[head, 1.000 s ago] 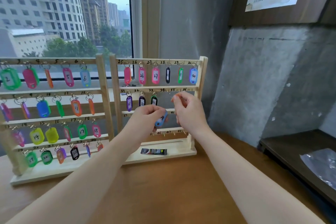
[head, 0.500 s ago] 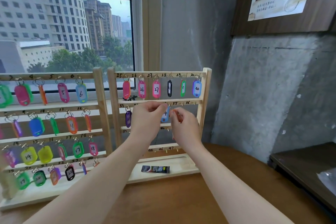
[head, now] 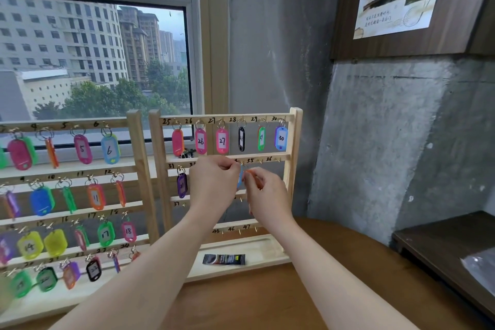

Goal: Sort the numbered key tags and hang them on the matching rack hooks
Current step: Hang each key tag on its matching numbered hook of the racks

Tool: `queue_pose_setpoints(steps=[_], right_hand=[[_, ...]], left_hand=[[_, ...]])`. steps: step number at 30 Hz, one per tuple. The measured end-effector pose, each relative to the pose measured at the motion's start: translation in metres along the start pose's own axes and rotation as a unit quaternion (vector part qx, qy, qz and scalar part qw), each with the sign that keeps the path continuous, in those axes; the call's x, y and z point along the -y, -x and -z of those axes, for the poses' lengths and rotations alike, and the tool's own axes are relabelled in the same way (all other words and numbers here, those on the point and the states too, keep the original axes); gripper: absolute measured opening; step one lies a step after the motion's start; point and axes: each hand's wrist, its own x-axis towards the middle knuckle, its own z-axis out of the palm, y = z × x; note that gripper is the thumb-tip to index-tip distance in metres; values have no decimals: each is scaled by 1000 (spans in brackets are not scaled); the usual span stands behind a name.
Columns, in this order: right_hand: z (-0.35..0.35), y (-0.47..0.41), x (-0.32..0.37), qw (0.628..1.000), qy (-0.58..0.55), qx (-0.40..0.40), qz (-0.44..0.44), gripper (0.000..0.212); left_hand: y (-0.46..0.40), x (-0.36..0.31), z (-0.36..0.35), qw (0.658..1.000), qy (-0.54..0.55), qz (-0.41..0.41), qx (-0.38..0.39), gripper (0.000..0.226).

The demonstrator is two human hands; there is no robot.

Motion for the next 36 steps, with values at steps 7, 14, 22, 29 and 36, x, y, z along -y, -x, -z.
queue_pose_setpoints(steps=[7, 14, 22, 29, 36], right_hand=[[10, 10, -4, 999, 10, 40, -25, 37], [39, 49, -13, 996, 17, 56, -74, 33], [81, 146, -5, 989, 36, 59, -132, 31], [117, 261, -9, 967, 126, 77, -206, 33], [142, 350, -25, 925, 254, 93, -267, 27]], left_hand=[[15, 8, 0, 999, -20, 8, 43, 26], [51, 40, 6, 990, -13, 86, 110, 23], [138, 68, 29, 962, -48, 137, 231, 21], [245, 79, 31, 905, -100, 89, 403, 14], [298, 75, 25, 852, -122, 44, 507, 20]])
